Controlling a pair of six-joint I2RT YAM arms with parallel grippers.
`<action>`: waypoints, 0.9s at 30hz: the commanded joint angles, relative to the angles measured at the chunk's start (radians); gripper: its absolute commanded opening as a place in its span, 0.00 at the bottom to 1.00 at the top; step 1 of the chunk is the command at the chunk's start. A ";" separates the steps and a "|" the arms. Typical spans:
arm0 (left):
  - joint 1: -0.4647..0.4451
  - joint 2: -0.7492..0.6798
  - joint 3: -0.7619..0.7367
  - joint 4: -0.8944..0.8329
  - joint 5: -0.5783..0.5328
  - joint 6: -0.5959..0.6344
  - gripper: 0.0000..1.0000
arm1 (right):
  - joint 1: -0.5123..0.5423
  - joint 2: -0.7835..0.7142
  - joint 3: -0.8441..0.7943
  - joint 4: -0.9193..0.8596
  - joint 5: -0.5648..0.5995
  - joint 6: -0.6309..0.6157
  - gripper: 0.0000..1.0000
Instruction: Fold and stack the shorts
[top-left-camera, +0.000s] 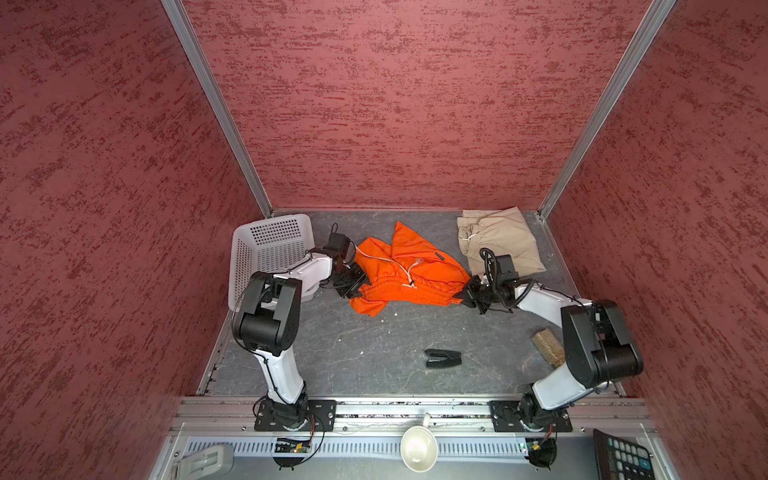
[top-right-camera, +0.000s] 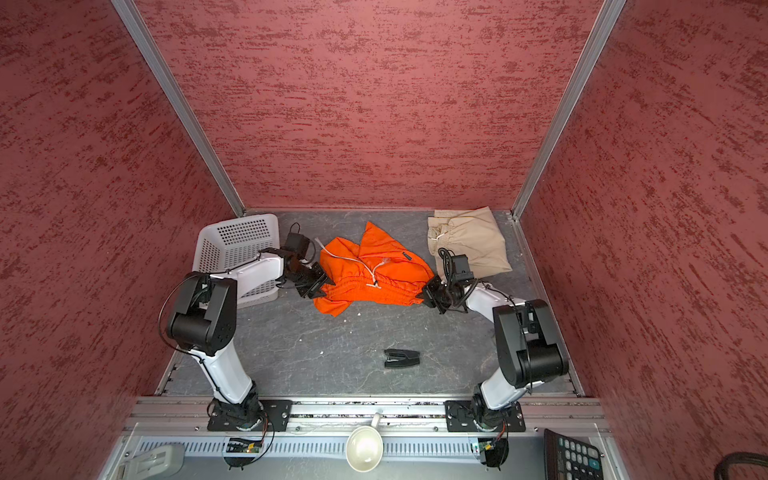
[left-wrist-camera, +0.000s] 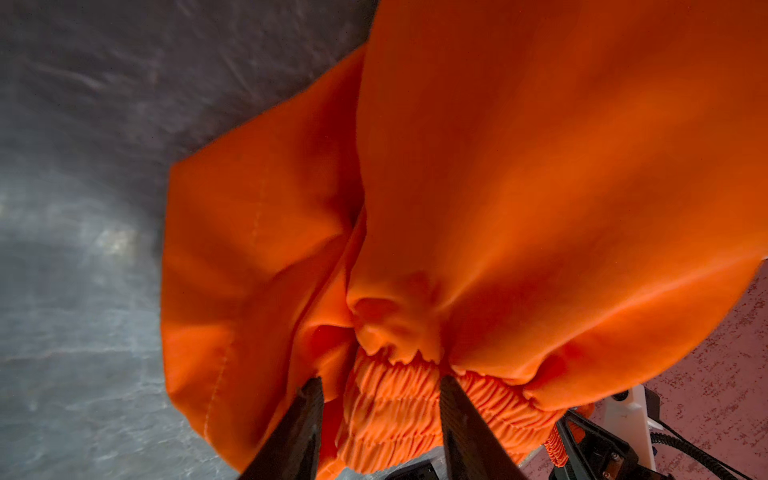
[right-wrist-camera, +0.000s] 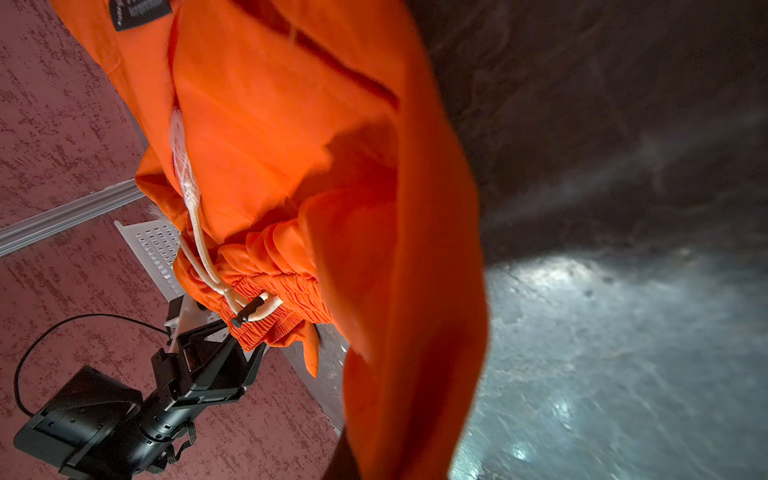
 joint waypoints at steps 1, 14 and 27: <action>0.003 0.018 -0.020 0.027 0.018 0.018 0.46 | -0.005 0.006 0.006 0.013 0.015 -0.005 0.00; -0.019 0.053 -0.062 0.151 0.078 -0.031 0.44 | -0.006 -0.004 -0.027 0.077 0.002 0.034 0.00; 0.043 -0.129 0.014 0.062 -0.027 -0.015 0.04 | -0.096 -0.132 -0.011 0.082 -0.011 0.044 0.00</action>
